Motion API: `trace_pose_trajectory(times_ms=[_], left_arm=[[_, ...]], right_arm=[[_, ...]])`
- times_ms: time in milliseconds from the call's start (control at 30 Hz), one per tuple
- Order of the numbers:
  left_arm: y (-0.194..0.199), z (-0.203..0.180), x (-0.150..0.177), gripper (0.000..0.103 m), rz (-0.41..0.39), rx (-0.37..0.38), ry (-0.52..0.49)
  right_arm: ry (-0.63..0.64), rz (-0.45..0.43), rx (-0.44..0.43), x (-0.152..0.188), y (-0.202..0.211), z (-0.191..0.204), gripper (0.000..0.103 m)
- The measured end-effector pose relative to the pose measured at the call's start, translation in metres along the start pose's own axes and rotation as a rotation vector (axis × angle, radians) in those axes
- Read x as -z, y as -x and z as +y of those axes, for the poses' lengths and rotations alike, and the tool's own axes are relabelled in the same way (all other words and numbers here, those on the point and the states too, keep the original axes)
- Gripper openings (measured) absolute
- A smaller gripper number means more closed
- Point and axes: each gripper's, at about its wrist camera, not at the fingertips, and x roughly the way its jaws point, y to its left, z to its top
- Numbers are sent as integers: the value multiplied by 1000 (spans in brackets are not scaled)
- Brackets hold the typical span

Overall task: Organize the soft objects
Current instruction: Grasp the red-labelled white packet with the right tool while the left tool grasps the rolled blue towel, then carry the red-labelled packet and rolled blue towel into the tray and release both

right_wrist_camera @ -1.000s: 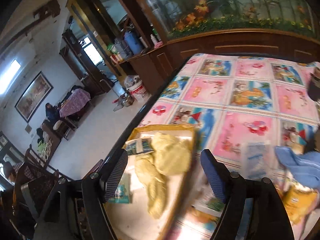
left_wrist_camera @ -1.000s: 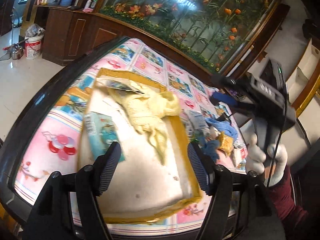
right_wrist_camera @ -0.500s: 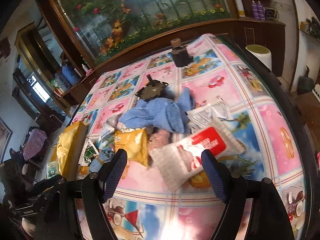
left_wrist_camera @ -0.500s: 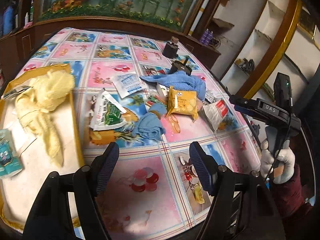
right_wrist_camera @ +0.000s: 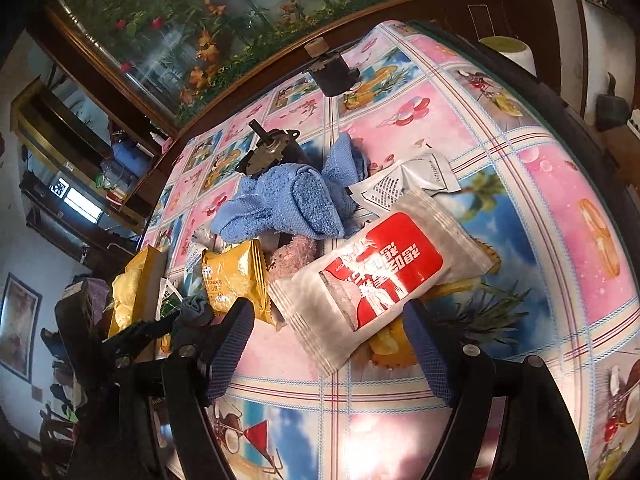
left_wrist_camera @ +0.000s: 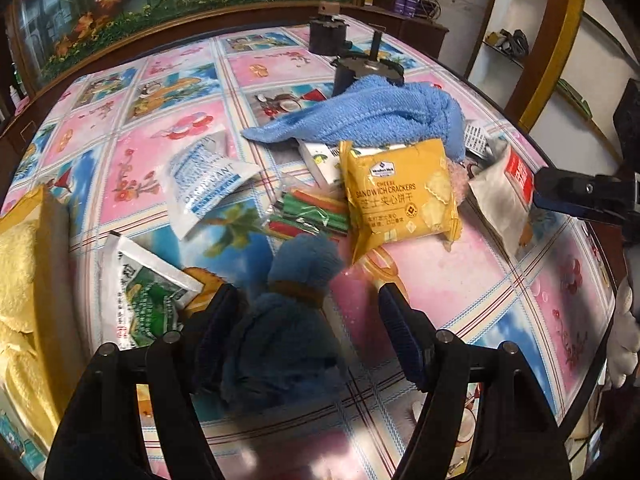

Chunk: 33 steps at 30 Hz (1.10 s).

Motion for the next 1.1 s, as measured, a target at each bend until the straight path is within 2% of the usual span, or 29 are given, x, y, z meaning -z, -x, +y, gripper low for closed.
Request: trace_pose_trajectory(times_ms=[33,67,100,233,367,433,467,500,533,700,900,1000,1100], left_arm=[[1,-4,0,58,-15,-20,-19],[0,-7,-2,37,-9,-31,-30],[2,-9,-2,23,-6,-24,-33],[12,-13,3,23,-26,8,-25],[25,-14,9,23,-52,46,1],[32,-14,14,23,-66,73,22],[35,-14,16,23,-71,85,32],[38,-14,18,23,-77,98,41],[41,-14,21,23,-83,110,49],[63,-10,32,23,-120,167,92],[92,18,49,23,-190,255,220],[107,38,63,23,-218,250,283],[123,66,84,24,-245,200,350]], right_arm=[[-15,1,7,-1,-4,1,79],[-33,-2,18,-4,-8,2,81],[-49,-9,32,-6,-11,4,82],[-97,-35,116,-14,-23,5,83],[-202,-23,87,-17,-32,-7,82],[-201,-42,109,-19,-33,-5,82],[-185,-47,114,-20,-34,-3,80],[-167,-53,126,-20,-34,-1,68],[-161,-59,135,-21,-34,-1,63],[-154,-90,67,-12,-18,-6,59],[-151,-151,44,5,22,-8,59],[-122,-179,-1,12,40,2,59],[-54,-181,-64,17,47,26,59]])
